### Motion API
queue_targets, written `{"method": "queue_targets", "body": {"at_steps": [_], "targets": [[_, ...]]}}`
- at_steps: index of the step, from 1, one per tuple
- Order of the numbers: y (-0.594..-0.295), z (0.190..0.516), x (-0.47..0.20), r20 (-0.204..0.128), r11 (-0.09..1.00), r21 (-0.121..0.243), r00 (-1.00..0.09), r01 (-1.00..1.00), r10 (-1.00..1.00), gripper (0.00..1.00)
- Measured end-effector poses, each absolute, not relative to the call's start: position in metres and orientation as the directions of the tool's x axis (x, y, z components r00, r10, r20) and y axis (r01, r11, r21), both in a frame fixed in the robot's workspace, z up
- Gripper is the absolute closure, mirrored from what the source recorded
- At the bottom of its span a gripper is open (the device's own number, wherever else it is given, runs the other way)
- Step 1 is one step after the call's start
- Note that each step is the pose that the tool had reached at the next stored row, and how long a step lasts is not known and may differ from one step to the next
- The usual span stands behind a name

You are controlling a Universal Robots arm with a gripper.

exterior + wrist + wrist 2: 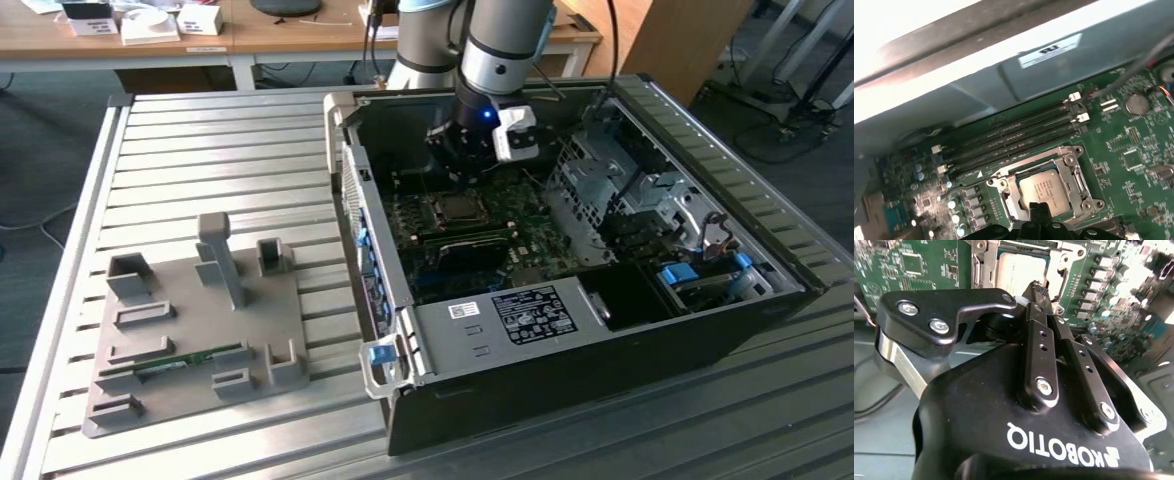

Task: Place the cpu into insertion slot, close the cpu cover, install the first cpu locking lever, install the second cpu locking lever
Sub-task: 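Close the cpu cover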

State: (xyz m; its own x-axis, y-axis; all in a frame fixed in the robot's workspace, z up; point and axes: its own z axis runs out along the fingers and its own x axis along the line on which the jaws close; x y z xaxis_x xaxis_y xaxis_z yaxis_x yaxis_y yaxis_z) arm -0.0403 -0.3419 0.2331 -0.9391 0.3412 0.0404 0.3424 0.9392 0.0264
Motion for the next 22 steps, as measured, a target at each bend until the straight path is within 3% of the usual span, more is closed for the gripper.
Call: {"method": "queue_targets", "body": {"at_steps": [16,22], "targets": [[-0.3419,0.2288,-0.041,0.006,0.977,0.037,-0.977,0.212,0.212,0.89],[-0.3419,0.2278,-0.0414,-0.037,0.98,0.048,-0.98,0.193,0.195,0.89]]}}
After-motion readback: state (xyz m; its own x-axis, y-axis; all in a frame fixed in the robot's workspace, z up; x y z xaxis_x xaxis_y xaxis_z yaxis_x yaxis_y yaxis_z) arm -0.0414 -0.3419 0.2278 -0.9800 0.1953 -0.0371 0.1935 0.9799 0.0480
